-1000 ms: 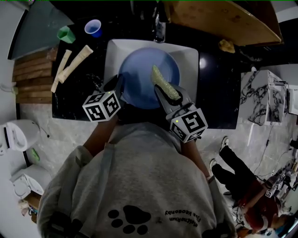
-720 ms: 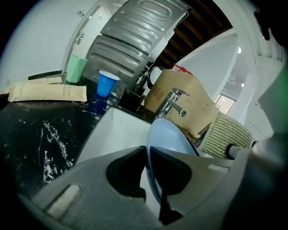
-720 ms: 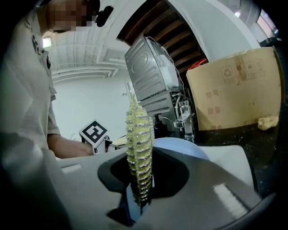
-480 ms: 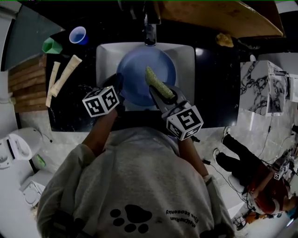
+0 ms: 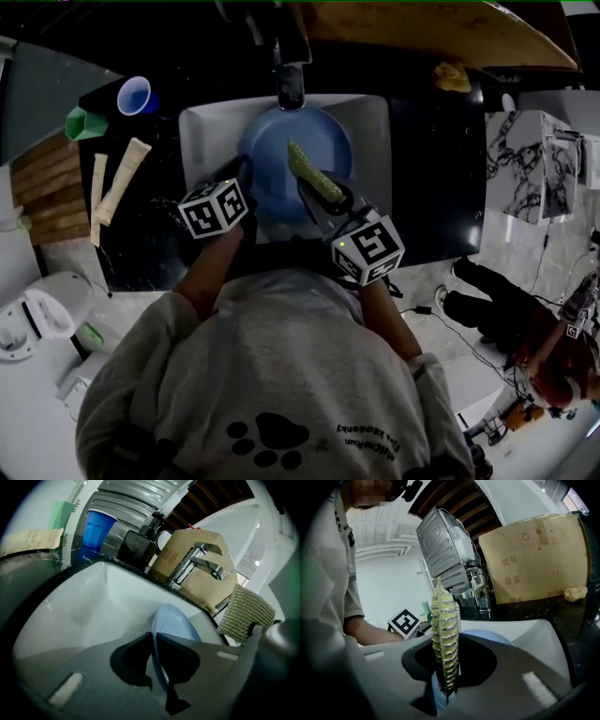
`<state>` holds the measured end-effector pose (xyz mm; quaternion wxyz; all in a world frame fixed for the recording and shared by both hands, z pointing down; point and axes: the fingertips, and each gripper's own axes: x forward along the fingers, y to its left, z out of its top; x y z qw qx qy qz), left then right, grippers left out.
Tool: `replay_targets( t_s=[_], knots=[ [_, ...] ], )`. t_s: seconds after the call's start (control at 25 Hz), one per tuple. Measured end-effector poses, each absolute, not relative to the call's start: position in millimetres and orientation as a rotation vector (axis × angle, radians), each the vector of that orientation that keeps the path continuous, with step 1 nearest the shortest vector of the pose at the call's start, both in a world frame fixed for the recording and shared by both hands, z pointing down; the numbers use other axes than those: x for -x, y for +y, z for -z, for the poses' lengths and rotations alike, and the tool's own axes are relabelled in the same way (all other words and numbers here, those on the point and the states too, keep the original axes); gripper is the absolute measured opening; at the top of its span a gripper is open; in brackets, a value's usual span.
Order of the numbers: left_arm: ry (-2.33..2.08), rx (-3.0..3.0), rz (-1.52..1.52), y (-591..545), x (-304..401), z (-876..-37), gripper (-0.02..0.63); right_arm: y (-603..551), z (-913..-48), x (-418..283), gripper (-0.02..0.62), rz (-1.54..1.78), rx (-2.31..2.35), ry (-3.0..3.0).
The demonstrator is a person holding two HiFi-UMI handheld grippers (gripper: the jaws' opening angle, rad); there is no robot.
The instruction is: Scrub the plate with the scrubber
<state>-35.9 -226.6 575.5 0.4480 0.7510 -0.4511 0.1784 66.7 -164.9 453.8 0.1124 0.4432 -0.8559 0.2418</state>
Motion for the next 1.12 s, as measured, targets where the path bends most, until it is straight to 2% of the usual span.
replay_targets(
  t_s=[0.88,1.12],
  knots=[
    [-1.073,-1.813,-0.607,-227,39,-638,0.027,-172,-477,-70,0.065,-0.786,-1.302,-2.448],
    [-1.111,-1.858,-0.653,-229,40,-628,0.173,-170,-475,-73,0.066,-0.772,-1.309,-2.451]
  ],
)
